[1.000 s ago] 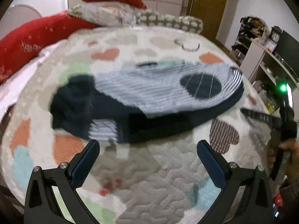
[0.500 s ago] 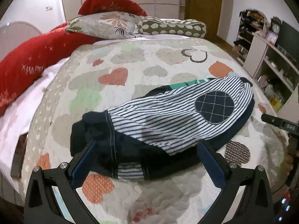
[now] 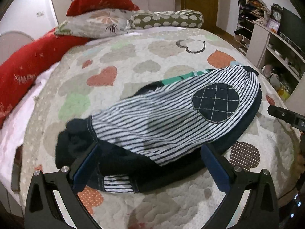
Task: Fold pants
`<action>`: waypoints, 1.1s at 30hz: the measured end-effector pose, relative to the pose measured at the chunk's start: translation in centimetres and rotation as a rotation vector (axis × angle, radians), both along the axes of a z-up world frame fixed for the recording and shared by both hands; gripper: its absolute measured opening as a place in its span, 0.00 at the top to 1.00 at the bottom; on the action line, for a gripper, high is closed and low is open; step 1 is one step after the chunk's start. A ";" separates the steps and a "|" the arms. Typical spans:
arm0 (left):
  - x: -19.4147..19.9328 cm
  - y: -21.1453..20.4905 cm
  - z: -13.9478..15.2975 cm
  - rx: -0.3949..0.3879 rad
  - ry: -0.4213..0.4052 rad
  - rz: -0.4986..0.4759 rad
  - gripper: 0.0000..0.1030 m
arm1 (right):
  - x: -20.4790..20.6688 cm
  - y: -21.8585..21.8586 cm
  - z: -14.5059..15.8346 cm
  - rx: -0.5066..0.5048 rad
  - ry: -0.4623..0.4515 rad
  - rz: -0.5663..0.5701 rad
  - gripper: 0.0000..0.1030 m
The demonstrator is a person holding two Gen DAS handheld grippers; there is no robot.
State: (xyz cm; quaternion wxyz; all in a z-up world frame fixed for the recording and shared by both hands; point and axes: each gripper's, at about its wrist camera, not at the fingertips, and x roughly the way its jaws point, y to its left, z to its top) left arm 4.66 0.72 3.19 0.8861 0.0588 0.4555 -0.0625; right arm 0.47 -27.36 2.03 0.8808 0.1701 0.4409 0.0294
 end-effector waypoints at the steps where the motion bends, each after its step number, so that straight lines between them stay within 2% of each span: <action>1: 0.1 0.3 -0.3 -0.019 0.015 0.001 0.00 | 0.0 0.5 0.4 0.011 -0.017 0.027 0.14; 3: 0.0 0.9 -0.9 -0.062 0.041 0.007 0.00 | 0.3 1.3 0.9 0.068 -0.032 0.083 0.25; 5: -0.5 1.7 -1.1 -0.141 0.053 0.008 0.00 | 1.1 2.1 0.9 0.160 -0.021 0.131 0.44; 7: -1.1 2.5 -0.8 -0.201 0.040 0.020 0.00 | 2.0 2.6 0.5 0.246 -0.004 0.152 0.57; 9: -1.7 3.4 -0.3 -0.240 0.020 0.037 0.00 | 2.8 3.1 0.0 0.319 0.005 0.156 0.63; 13: -2.8 5.1 0.5 -0.345 0.001 0.058 0.00 | 4.3 4.3 -0.3 0.320 0.010 0.143 0.65; 15: -3.1 5.8 0.8 -0.396 -0.001 0.063 0.00 | 5.5 5.0 -0.8 0.263 0.072 0.103 0.65; 17: -3.2 6.3 0.9 -0.439 0.005 0.067 0.00 | 6.1 5.4 -1.3 0.253 0.096 0.082 0.68; 18: -3.2 6.5 0.7 -0.460 0.013 0.069 0.00 | 6.3 5.7 -1.3 0.239 0.092 0.078 0.74; 19: -3.2 6.6 0.6 -0.481 0.025 0.072 0.00 | 6.5 5.9 -1.3 0.238 0.095 0.085 0.92; 20: -3.1 6.7 0.4 -0.496 0.037 0.078 0.00 | 6.6 5.9 -1.4 0.255 0.103 0.095 0.98; 24: -3.4 7.5 0.0 -0.548 0.054 0.108 0.00 | 5.8 4.9 0.0 0.308 0.052 0.093 0.98; 26: -3.4 7.7 -0.1 -0.563 0.059 0.118 0.00 | 5.0 4.3 0.7 0.391 0.046 0.107 0.97; 28: -3.5 8.0 -0.4 -0.581 0.067 0.127 0.00 | 4.4 4.1 0.4 0.504 0.084 0.135 0.97; 30: -3.6 8.2 -0.7 -0.613 0.083 0.141 0.00 | 4.1 4.3 -0.6 0.574 0.140 0.137 0.91; 32: -3.7 8.4 -0.8 -0.627 0.092 0.146 0.00 | 4.1 4.6 -1.7 0.589 0.189 0.118 0.80; 33: -3.9 8.5 -0.7 -0.628 0.091 0.147 0.00 | 4.2 4.7 -2.3 0.578 0.225 0.091 0.79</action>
